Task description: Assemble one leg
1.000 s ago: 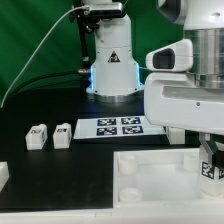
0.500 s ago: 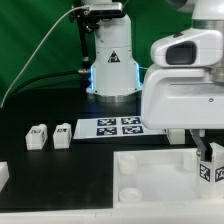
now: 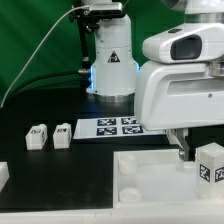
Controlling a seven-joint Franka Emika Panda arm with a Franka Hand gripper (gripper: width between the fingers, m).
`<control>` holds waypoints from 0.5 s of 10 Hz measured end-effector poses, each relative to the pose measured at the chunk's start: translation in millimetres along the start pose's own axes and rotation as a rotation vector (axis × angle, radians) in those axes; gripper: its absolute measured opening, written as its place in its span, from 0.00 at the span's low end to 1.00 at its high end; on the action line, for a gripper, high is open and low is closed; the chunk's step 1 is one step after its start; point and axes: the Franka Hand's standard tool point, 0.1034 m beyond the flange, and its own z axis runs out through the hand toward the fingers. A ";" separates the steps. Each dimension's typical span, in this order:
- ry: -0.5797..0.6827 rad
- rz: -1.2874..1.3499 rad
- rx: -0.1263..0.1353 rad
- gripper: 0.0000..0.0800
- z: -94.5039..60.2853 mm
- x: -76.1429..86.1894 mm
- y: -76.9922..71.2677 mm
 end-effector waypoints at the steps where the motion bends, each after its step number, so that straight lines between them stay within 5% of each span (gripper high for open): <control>1: -0.112 0.023 0.009 0.81 1.6 -15.1 -4.5; 5: -0.115 0.019 0.011 0.81 10.5 -20.9 -14.2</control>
Offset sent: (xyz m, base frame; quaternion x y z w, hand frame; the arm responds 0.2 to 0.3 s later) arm -0.0125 -0.0004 -0.0134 -0.0160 0.0081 -0.0100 0.9998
